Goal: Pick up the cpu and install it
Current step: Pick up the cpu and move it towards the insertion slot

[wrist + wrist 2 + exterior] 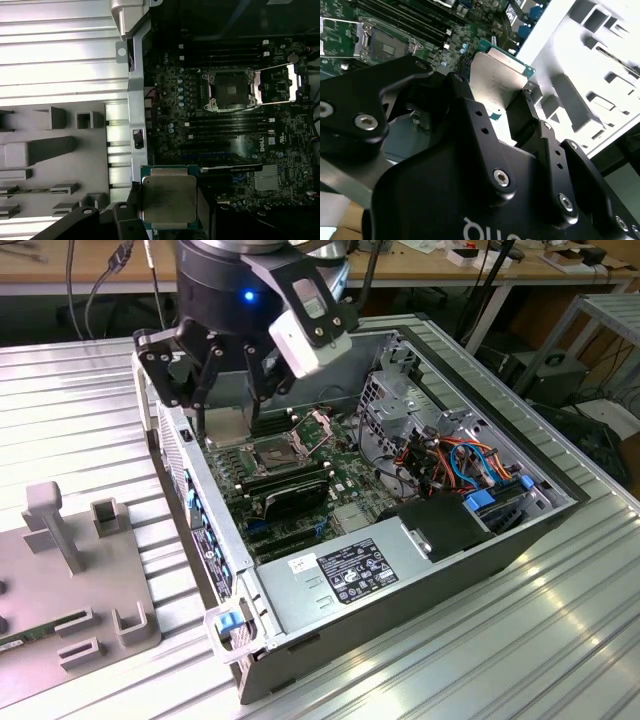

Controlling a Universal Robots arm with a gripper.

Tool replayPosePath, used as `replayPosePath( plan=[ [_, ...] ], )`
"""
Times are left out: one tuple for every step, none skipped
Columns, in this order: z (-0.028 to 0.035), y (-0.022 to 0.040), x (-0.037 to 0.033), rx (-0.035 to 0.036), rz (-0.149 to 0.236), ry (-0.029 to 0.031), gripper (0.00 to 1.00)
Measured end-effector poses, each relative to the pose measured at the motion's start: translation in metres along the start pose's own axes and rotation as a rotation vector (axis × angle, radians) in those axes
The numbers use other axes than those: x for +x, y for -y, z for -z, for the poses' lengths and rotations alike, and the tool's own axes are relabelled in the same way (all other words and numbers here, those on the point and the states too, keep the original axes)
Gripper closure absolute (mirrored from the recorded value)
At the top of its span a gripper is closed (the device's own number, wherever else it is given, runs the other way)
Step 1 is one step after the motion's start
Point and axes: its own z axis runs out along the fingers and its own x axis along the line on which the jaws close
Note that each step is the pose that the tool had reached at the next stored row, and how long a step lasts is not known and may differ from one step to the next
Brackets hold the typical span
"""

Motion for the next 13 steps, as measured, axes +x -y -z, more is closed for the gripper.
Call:
replayPosePath(
  plan=[
    [-0.0001,-0.0003,-0.0042,-0.0001,0.0,0.0001,0.46],
    [-0.0001,-0.0005,-0.0081,0.0001,0.0,0.0,0.46],
    [-0.0001,-0.0007,-0.0112,0.0001,0.0,-0.0001,0.46],
    [-0.0002,-0.001,-0.0149,0.0001,0.0,0.0,0.46],
    [-0.0002,-0.0012,-0.0181,0.0002,0.0,-0.0001,0.46],
    [-0.0003,-0.0013,-0.0212,0.0,0.0,0.0,0.46],
    [-0.0004,-0.0016,-0.0247,0.0,0.0,0.0,0.46],
    [-0.0004,-0.0018,-0.0282,0.0,0.0,0.0,0.46],
    [-0.0005,-0.0022,-0.0335,0.0,0.0,0.0,0.46],
    [-0.0005,-0.0023,-0.0359,0.0,0.0,0.0,0.46],
    [-0.0006,-0.0025,-0.0397,0.0,0.0,0.0,0.46],
    [-0.0007,-0.0028,-0.0434,0.0,0.0,0.0,0.46],
    [-0.0007,-0.0029,-0.0461,0.0,0.0,0.0,0.46]
  ],
)
